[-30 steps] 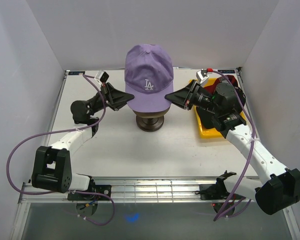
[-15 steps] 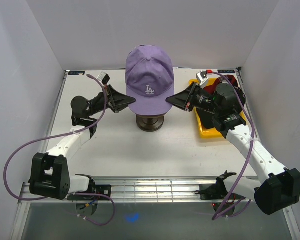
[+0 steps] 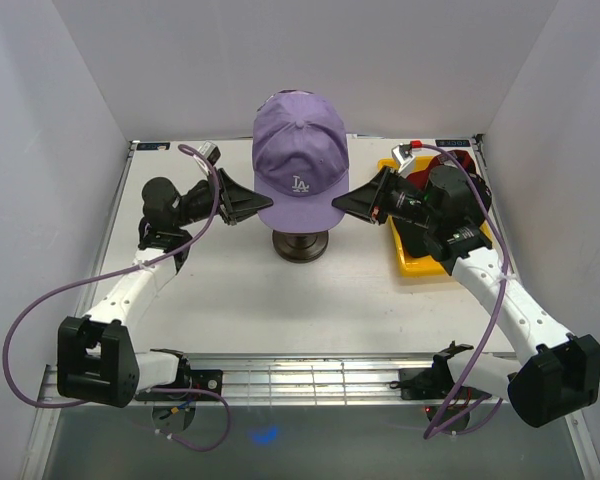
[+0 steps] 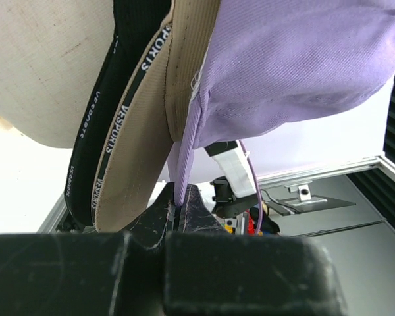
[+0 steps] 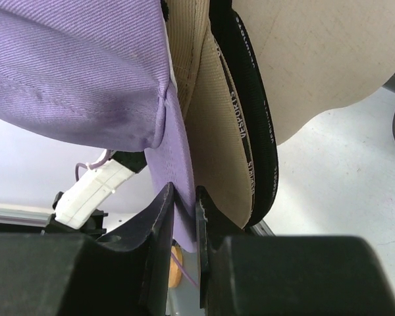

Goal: Stack the hats

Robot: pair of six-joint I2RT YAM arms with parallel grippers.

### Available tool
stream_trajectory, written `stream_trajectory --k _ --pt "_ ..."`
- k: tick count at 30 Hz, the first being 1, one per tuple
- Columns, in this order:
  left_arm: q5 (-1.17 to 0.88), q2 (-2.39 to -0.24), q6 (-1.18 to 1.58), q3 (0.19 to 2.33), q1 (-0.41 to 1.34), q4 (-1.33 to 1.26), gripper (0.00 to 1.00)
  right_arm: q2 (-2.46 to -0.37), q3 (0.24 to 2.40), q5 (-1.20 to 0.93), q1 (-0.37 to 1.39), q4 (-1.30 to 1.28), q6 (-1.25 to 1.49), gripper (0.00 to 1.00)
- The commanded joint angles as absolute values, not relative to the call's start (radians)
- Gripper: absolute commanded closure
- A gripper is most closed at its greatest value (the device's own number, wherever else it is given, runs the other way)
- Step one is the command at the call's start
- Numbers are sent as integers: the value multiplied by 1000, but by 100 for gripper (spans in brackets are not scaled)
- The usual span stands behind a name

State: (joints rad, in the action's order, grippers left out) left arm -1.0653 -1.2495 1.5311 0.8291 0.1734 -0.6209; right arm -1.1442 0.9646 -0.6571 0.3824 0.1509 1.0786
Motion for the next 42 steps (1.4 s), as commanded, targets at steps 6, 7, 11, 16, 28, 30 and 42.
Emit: stream_trajectory --k 6,7,11,16,28,30,42 --pt "-1097 -1224 1329 899 115 -235 100 -1180 986 -471 318 -92 937 92" --pt "-1088 -1227 1307 925 114 -206 100 -1181 991 -468 318 -100 934 92" --pt "-1022 -1242 1105 1051 114 84 98 -1189 1008 -462 318 -113 925 92" --pt "-957 -1253 942 1137 114 299 97 -1200 1012 -460 318 -115 923 92" --pt "-827 -1253 773 1201 114 500 69 -1223 1037 -442 318 -138 908 92" --pt "-816 -1249 756 1210 114 514 62 -1224 1039 -439 318 -141 908 92" --pt "-767 -1249 726 1266 114 543 54 -1224 1046 -434 318 -153 897 92"
